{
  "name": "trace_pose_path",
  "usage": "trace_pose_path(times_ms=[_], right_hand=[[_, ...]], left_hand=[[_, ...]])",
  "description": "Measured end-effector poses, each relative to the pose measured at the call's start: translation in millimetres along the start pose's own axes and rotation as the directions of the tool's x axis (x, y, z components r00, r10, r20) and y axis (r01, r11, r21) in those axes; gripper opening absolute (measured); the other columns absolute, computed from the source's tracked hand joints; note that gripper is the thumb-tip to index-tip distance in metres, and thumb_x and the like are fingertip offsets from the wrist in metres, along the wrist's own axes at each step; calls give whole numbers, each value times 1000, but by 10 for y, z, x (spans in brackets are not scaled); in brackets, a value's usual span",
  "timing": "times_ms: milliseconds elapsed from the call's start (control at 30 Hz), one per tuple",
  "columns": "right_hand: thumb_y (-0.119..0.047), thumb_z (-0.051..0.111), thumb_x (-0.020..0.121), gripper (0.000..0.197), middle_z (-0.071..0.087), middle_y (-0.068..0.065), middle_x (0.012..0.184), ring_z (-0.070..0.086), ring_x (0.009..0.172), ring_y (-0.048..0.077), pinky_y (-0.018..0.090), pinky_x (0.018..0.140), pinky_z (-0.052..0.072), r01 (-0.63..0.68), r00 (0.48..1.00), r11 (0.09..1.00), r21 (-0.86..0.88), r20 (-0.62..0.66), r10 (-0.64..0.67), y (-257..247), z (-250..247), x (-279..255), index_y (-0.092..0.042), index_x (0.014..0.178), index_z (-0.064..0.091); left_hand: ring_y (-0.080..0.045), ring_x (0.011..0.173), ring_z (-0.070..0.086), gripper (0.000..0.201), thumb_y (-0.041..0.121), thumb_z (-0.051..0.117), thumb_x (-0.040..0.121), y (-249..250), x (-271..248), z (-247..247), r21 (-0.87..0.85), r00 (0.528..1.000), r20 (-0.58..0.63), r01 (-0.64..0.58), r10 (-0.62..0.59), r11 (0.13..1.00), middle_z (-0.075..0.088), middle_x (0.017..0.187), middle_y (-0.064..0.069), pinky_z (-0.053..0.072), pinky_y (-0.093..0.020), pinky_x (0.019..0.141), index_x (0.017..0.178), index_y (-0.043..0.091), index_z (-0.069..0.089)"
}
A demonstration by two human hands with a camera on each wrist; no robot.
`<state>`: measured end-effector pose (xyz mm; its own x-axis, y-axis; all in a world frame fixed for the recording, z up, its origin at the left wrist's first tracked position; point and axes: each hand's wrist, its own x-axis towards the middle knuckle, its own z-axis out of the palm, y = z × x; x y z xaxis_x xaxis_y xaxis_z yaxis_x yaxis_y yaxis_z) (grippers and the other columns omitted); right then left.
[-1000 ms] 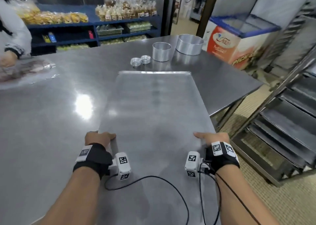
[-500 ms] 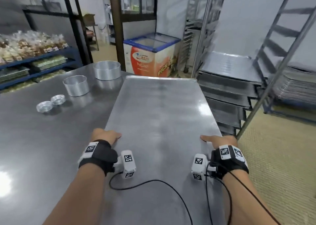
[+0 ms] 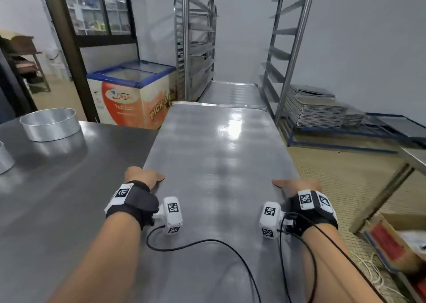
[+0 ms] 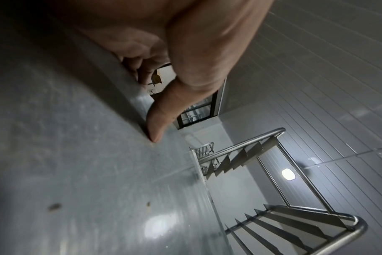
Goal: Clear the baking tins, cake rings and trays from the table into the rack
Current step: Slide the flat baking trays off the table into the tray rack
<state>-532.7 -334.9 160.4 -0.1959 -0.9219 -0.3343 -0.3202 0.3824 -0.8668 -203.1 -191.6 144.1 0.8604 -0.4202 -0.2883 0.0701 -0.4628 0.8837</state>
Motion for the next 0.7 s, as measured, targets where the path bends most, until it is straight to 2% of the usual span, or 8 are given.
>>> trace_pose_path(times_ms=[100, 167, 233, 300, 400, 600, 700], right_hand=[[-19, 95, 52, 47, 71, 16, 90, 70, 79, 34, 49, 77, 60, -29, 999, 999, 29, -27, 30, -88, -120, 178, -3, 82, 63], [-16, 95, 56, 44, 70, 15, 93, 69, 84, 35, 49, 82, 59, -34, 999, 998, 46, -41, 35, -166, -167, 302, -5, 74, 56], [-15, 93, 60, 42, 67, 15, 93, 67, 87, 34, 47, 86, 57, -26, 999, 998, 53, -46, 29, -263, -175, 451, -4, 73, 54], [-17, 93, 62, 42, 68, 16, 98, 67, 88, 33, 41, 85, 57, -24, 999, 999, 36, -45, 25, -366, -148, 602, 0, 85, 61], [-18, 91, 65, 49, 68, 16, 100, 64, 86, 31, 35, 78, 53, -3, 999, 1000, 23, -38, 4, -539, -43, 829, 2, 101, 65], [-14, 91, 66, 52, 63, 15, 94, 61, 83, 31, 36, 76, 51, -26, 998, 999, 22, -54, 27, -925, 287, 1291, 4, 105, 63], [-14, 90, 68, 53, 66, 20, 104, 63, 89, 33, 37, 78, 51, -42, 997, 999, -18, -60, 41, -1109, 486, 1531, 6, 107, 61]], left_hand=[[-36, 95, 67, 52, 7, 85, 72, 172, 60, 248, 40, 1000, 16, -13, 12, 999, 64, 102, -18, 54, -43, 85, 112, -8, 55], [-37, 97, 67, 56, 8, 86, 70, 284, 126, 395, 53, 1000, 21, -23, 21, 998, 67, 108, -20, 55, -45, 87, 115, -10, 57], [-37, 97, 68, 57, 8, 87, 69, 378, 242, 533, 55, 1000, 22, -22, 21, 998, 68, 109, -21, 55, -44, 88, 115, -10, 59], [-37, 96, 68, 58, 10, 88, 68, 478, 363, 658, 57, 999, 27, -24, 23, 998, 68, 108, -21, 55, -44, 88, 115, -10, 60], [-39, 94, 69, 62, 13, 89, 65, 615, 629, 851, 42, 999, 49, -17, 15, 999, 69, 108, -23, 55, -50, 90, 114, -10, 60], [-40, 109, 64, 68, 12, 88, 71, 981, 1217, 1171, 64, 998, 55, -43, 40, 997, 64, 122, -26, 51, -45, 95, 125, -13, 55], [-41, 113, 62, 69, 12, 87, 73, 1155, 1495, 1328, 83, 998, 57, -42, 38, 996, 62, 126, -27, 50, -45, 95, 127, -14, 53]])
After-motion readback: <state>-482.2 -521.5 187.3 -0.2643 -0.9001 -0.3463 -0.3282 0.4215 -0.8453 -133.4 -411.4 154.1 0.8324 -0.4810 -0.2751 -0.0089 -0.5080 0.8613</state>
